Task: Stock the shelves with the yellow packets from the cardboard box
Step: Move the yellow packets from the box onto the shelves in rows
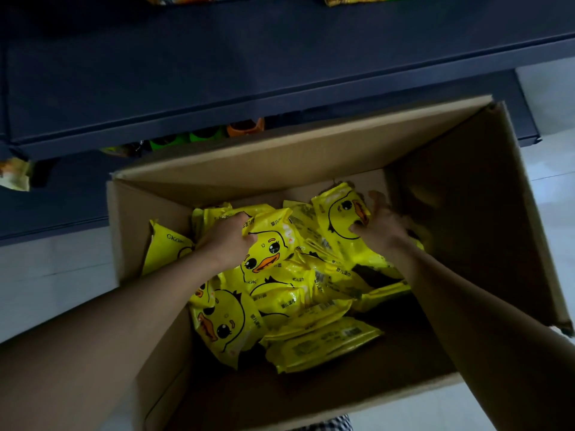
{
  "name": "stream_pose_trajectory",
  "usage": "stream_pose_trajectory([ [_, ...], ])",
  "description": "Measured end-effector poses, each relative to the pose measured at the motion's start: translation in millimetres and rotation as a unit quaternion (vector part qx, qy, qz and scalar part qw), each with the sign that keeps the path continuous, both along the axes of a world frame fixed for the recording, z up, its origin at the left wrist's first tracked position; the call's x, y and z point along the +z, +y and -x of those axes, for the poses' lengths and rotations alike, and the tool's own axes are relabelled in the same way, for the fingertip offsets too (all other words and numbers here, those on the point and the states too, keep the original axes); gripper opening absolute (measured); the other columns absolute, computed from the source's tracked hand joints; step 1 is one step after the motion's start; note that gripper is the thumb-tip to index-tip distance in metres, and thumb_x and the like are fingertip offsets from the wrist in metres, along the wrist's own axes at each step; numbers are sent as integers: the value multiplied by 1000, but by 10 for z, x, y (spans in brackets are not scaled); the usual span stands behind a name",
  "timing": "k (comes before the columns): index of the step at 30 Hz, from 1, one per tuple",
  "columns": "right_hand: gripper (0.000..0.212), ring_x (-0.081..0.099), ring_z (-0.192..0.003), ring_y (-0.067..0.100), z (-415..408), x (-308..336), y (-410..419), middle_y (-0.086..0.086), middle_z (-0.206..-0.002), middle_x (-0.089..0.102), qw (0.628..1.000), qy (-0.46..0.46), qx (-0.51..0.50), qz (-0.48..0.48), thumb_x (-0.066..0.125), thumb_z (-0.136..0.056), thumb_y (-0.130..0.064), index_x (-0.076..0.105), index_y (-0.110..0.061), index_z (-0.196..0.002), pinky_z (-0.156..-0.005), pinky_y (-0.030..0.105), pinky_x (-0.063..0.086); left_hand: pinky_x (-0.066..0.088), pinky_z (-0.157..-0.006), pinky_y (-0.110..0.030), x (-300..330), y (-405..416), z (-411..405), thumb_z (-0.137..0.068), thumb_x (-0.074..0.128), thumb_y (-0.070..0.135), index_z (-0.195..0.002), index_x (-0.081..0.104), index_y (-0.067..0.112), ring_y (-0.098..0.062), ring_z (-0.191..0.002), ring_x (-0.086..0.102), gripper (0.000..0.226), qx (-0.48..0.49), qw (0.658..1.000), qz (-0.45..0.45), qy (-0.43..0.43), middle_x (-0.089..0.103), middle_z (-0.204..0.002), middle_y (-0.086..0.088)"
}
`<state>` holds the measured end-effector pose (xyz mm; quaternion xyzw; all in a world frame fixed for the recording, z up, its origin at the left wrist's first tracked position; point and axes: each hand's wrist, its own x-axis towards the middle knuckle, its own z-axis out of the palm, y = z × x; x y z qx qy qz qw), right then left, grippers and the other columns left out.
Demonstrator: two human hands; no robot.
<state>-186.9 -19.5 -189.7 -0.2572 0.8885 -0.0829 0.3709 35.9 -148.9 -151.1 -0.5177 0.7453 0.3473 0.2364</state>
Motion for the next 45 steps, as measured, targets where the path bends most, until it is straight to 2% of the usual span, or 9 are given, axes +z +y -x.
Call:
stream_pose_trajectory([
  [5,17,66,-80,31,11,-148,-103,18,-99,66,982,-90,-155,-60,60,-85,-5,59,2,-101,-80,45,56,42,-96,-35,11,2,-4,-94,55,29,-137,43,12,-32,-124,48,48,1,1000,6,1,52,-136,-14],
  [10,9,59,-66,18,-236,56,31,11,-91,60,932,-218,-291,4,53,-90,1,56,-3,-83,-60,25,57,40,-98,-36,81,-15,41,-95,53,29,-139,41,13,-32,-128,46,48,18,1000,21,-7,49,-140,-14],
  [14,8,64,-82,28,-314,20,51,12,-86,63,992,-46,-77,-86,59,-81,-6,62,-4,-88,-59,27,51,43,-91,-35,114,-79,31,-96,52,29,-134,44,13,-34,-123,50,42,18,999,36,-21,53,-134,-14],
  [17,27,57,-103,35,-182,38,-61,15,-110,57,997,74,20,29,56,-82,-6,57,-8,-109,-74,32,46,42,-93,-35,90,-105,22,-96,52,28,-137,42,13,-33,-124,49,44,25,999,37,-18,52,-135,-14],
  [21,64,40,-130,20,-8,-52,-308,2,-140,44,972,35,221,69,50,-79,4,45,-24,-136,-102,25,33,41,-93,-34,-3,-100,11,-96,52,25,-134,43,10,-33,-123,50,42,40,999,30,-4,53,-133,-16],
  [27,69,30,-134,30,86,-306,-550,11,-150,28,868,71,484,-83,51,-83,-7,28,-26,-146,-104,36,34,36,-104,-34,-131,-96,-51,-97,51,26,-143,36,11,-28,-131,43,51,70,997,14,3,44,-144,-11],
  [33,55,24,-136,33,101,-145,-556,5,-140,35,814,147,547,-129,66,-79,-37,49,-26,-130,-112,45,17,35,-103,-30,-106,-94,-38,-96,52,25,-143,37,11,-27,-131,43,51,86,996,14,4,44,-144,-11],
  [40,54,49,-121,26,59,41,-294,7,-126,55,916,1,400,-31,71,-75,-32,55,-23,-126,-96,28,38,40,-99,-33,44,-26,15,-94,56,26,-139,43,13,-30,-127,48,49,83,996,41,-4,51,-138,-13],
  [45,57,47,-123,25,-36,222,-49,11,-131,54,905,63,419,-33,61,-86,-30,41,-23,-139,-99,31,32,43,-98,-37,279,28,43,-93,58,23,-133,48,10,-32,-122,51,43,68,996,59,6,55,-132,-14],
])
